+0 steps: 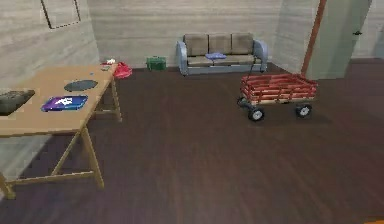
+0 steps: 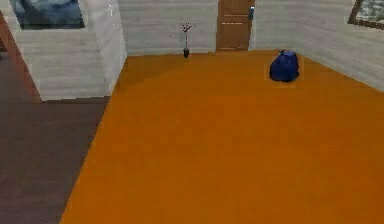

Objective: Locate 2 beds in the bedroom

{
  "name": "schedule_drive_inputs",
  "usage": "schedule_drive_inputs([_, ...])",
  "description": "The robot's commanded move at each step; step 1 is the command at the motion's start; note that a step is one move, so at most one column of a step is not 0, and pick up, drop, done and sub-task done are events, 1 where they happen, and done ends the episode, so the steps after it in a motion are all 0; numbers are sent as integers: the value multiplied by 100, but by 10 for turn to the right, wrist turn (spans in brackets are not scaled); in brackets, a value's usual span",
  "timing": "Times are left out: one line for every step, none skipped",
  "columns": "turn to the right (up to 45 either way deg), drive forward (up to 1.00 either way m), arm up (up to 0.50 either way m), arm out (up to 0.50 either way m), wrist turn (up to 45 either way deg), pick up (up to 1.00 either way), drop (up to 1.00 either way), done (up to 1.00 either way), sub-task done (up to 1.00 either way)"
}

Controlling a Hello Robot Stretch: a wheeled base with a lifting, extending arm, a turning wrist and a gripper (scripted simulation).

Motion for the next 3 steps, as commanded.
schedule_drive_inputs([0, 100, 0, 0, 0, 0, 0, 0, 0])
schedule_drive_inputs([0, 100, 0, 0, 0, 0, 0, 0, 0])
schedule_drive_inputs([0, 80, 0, 0, 0, 0, 0, 0, 0])
